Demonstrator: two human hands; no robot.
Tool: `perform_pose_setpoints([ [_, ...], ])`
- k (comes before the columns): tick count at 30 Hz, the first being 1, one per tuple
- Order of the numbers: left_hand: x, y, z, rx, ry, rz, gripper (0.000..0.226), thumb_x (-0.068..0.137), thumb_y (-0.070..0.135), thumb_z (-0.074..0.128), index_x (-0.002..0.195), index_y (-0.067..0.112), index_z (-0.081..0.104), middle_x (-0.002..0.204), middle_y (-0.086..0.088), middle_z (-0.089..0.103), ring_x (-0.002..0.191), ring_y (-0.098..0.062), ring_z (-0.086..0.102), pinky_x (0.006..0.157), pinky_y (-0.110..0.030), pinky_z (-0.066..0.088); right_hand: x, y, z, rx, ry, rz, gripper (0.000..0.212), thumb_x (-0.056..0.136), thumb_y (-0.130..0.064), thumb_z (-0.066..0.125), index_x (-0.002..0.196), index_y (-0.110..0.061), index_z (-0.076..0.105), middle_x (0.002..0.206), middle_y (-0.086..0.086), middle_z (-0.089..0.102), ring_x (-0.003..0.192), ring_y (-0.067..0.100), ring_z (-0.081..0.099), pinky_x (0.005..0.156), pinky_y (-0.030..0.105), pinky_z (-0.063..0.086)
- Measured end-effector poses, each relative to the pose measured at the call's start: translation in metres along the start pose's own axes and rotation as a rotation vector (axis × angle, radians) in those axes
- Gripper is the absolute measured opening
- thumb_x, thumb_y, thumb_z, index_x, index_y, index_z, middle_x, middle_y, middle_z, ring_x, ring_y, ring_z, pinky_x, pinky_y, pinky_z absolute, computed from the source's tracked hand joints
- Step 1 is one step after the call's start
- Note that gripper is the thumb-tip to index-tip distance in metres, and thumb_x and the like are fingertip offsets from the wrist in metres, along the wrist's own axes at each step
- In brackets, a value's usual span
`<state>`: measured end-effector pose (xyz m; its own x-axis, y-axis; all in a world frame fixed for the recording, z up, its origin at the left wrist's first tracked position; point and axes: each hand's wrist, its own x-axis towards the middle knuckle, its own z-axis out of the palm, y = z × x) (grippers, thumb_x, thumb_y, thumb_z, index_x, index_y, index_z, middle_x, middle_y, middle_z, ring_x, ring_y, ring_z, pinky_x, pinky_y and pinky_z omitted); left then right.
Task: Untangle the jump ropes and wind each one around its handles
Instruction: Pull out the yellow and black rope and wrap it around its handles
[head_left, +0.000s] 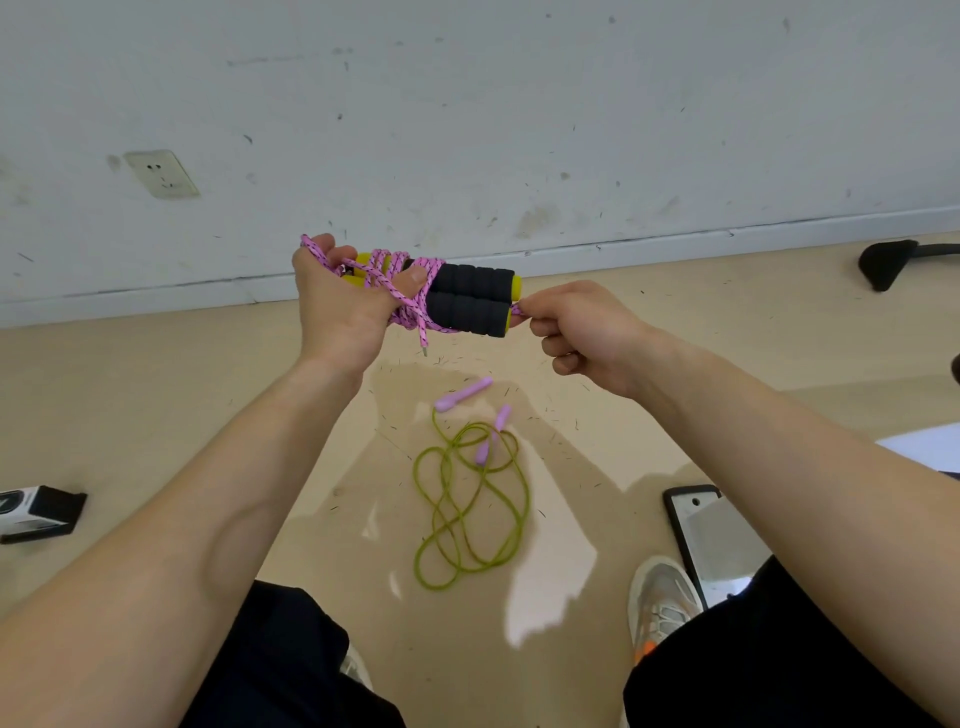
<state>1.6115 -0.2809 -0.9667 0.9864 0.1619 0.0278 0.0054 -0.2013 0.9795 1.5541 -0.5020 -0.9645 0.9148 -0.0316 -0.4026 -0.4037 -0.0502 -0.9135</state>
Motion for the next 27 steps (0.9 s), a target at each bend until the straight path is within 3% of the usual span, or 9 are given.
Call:
perform_pose_setpoints([
  [4, -0.001, 0.0, 0.003, -0.148, -0.027, -0.151, 0.083, 0.073, 0.023, 0.088, 0.138, 0.007, 0.038, 0.119, 0.002, 0.053, 0.097, -0.014, 0.063, 0.067, -0.026, 0.058, -0.002, 0.0, 0.001, 0.016, 0.038, -0.003, 0.016, 0.095, -0.018, 0.058, 0.091, -0.009, 0.07, 0.056, -0.008, 0.032, 0.048, 0.013, 0.021, 0.044, 0.025, 0.018],
  [6, 0.0, -0.001, 0.003, -0.255, -0.031, -0.247, 0.053, 0.079, 0.008, 0.08, 0.12, -0.003, 0.049, 0.105, -0.007, 0.061, 0.081, -0.019, 0.064, 0.061, -0.027, 0.058, -0.002, 0.003, 0.001, 0.006, 0.043, -0.027, 0.018, 0.094, -0.025, 0.064, 0.088, -0.01, 0.072, 0.062, -0.006, 0.032, 0.049, 0.013, 0.022, 0.043, 0.025, 0.02],
  [8, 0.002, -0.004, 0.001, -0.296, -0.006, -0.32, 0.034, 0.084, -0.004, 0.07, 0.114, -0.003, 0.054, 0.107, -0.016, 0.067, 0.074, -0.019, 0.068, 0.064, -0.032, 0.061, -0.001, 0.007, 0.001, -0.024, 0.056, -0.056, 0.022, 0.094, -0.031, 0.068, 0.088, -0.011, 0.074, 0.065, -0.006, 0.035, 0.052, 0.014, 0.022, 0.044, 0.025, 0.021],
  [12, 0.004, -0.005, 0.0, -0.353, 0.058, -0.356, 0.06, 0.081, -0.004, 0.075, 0.133, -0.002, 0.044, 0.124, -0.018, 0.064, 0.087, -0.021, 0.072, 0.074, -0.041, 0.063, -0.001, 0.01, -0.001, -0.17, 0.032, -0.042, 0.024, 0.093, -0.033, 0.067, 0.083, -0.013, 0.075, 0.066, -0.004, 0.035, 0.052, 0.015, 0.024, 0.043, 0.024, 0.023],
  [16, 0.007, -0.007, -0.003, -0.332, 0.122, -0.346, 0.077, 0.077, -0.006, 0.075, 0.143, 0.0, 0.036, 0.13, -0.017, 0.06, 0.09, -0.022, 0.072, 0.065, -0.035, 0.062, -0.002, 0.005, -0.003, -0.211, -0.063, -0.038, 0.02, 0.089, -0.029, 0.067, 0.076, -0.014, 0.071, 0.061, -0.005, 0.028, 0.05, 0.014, 0.023, 0.045, 0.025, 0.02],
  [19, 0.007, -0.007, -0.005, -0.372, 0.066, -0.377, 0.065, 0.081, -0.005, 0.074, 0.139, -0.005, 0.044, 0.126, -0.018, 0.065, 0.084, -0.022, 0.076, 0.067, -0.036, 0.062, -0.001, 0.004, -0.004, -0.274, -0.086, -0.026, 0.021, 0.089, -0.028, 0.067, 0.075, -0.014, 0.071, 0.059, -0.006, 0.031, 0.049, 0.013, 0.025, 0.045, 0.024, 0.021],
  [21, 0.004, -0.005, -0.003, -0.391, -0.055, -0.389, 0.043, 0.088, -0.005, 0.067, 0.128, -0.01, 0.055, 0.121, -0.017, 0.069, 0.094, -0.025, 0.074, 0.069, -0.036, 0.061, 0.0, 0.005, -0.005, -0.299, -0.05, -0.009, 0.022, 0.089, -0.031, 0.069, 0.076, -0.013, 0.073, 0.06, -0.005, 0.033, 0.049, 0.013, 0.026, 0.045, 0.024, 0.022],
  [23, 0.0, -0.003, -0.002, -0.368, -0.166, -0.363, 0.039, 0.087, 0.004, 0.073, 0.12, -0.011, 0.059, 0.116, -0.017, 0.068, 0.098, -0.028, 0.07, 0.07, -0.035, 0.061, 0.001, 0.005, -0.008, -0.298, 0.0, -0.009, 0.024, 0.089, -0.033, 0.07, 0.076, -0.013, 0.074, 0.062, -0.004, 0.035, 0.051, 0.014, 0.026, 0.045, 0.025, 0.022],
  [27, -0.004, 0.002, 0.004, -0.112, -0.161, -0.184, 0.084, 0.075, 0.021, 0.088, 0.141, 0.004, 0.039, 0.126, -0.004, 0.052, 0.089, -0.011, 0.064, 0.064, -0.026, 0.057, 0.003, 0.001, -0.007, -0.243, 0.092, -0.034, 0.013, 0.085, -0.019, 0.068, 0.075, -0.012, 0.072, 0.07, 0.001, 0.031, 0.056, 0.017, 0.022, 0.046, 0.026, 0.019],
])
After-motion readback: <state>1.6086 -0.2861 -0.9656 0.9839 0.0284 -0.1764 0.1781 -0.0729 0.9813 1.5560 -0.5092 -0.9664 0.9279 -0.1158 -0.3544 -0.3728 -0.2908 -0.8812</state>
